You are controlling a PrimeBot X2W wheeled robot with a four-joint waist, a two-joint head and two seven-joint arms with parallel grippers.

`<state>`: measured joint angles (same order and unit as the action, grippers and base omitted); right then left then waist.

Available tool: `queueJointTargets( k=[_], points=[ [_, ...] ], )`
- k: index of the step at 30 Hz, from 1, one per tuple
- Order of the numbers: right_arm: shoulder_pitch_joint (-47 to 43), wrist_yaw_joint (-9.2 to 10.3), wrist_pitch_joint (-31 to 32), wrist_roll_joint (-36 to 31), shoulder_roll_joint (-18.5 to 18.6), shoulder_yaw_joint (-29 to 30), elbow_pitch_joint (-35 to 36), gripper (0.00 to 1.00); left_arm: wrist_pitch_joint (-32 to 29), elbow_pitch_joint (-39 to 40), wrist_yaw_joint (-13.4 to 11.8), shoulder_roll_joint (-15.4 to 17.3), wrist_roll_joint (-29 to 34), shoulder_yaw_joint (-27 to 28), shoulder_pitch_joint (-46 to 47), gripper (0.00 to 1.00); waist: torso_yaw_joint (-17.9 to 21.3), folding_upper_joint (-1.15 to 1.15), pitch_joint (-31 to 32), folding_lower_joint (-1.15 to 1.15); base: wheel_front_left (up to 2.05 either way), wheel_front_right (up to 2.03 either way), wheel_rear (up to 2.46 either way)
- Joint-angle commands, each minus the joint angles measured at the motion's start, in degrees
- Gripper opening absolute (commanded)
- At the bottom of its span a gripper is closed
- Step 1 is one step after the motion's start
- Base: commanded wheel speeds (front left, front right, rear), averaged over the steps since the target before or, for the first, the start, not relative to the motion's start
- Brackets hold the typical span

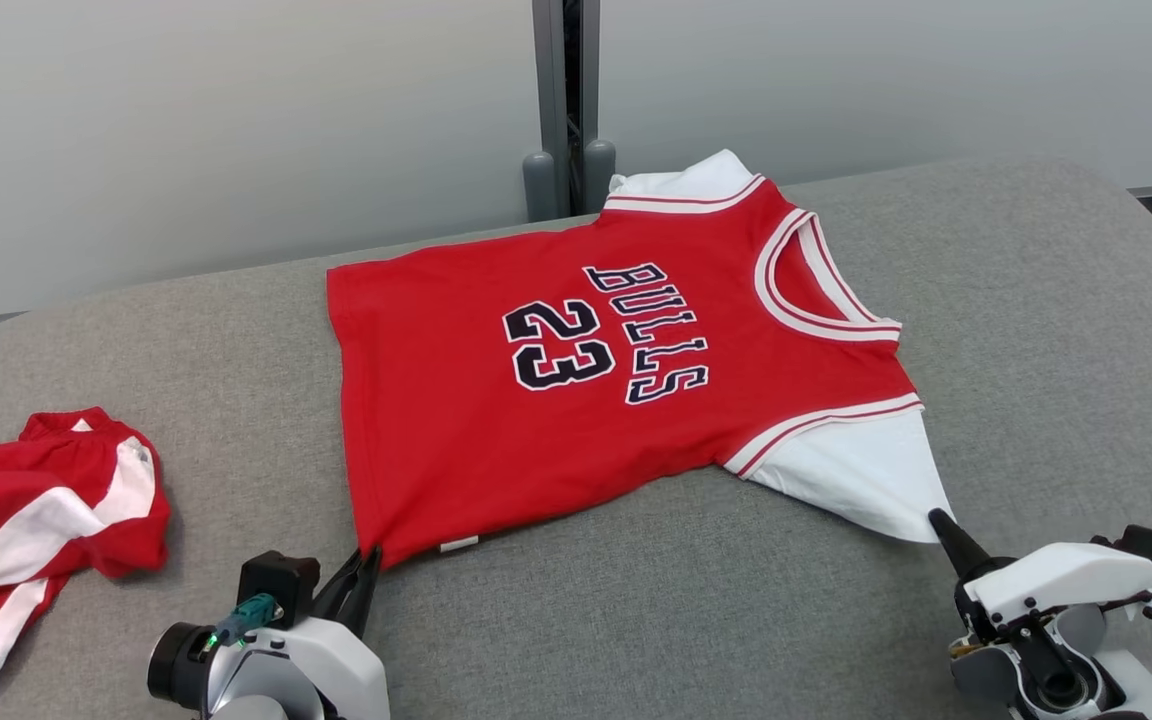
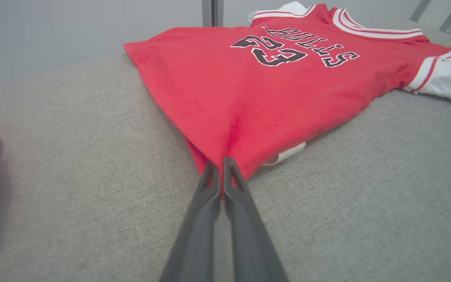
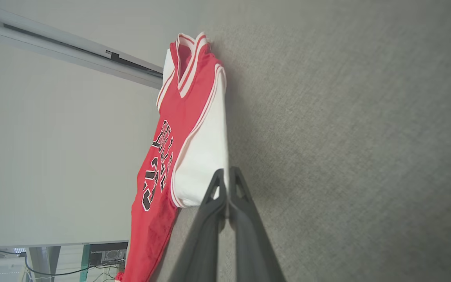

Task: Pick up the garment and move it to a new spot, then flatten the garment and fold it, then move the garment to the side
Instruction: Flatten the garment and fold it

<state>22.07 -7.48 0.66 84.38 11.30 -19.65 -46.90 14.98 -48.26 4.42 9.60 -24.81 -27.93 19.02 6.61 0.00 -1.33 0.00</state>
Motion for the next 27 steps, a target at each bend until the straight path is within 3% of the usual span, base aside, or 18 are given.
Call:
queueJointTargets(
  k=[1,27],
  points=[
    [-0.8,-0.02,0.3,0.5,0.4,0.1,0.4,0.00,0.1,0.4,-0.5,0.4,0.1,0.5,-0.3,0.00,0.0,0.00,0.2,0.00,0.00,0.00,0.00],
    [-10.0,-0.02,4.1,2.1,1.9,1.7,5.1,0.00,0.1,5.8,-1.4,0.0,3.4,2.2,-8.5,0.00,0.1,0.00,4.2,0.00,0.00,0.00,0.00]
  ],
)
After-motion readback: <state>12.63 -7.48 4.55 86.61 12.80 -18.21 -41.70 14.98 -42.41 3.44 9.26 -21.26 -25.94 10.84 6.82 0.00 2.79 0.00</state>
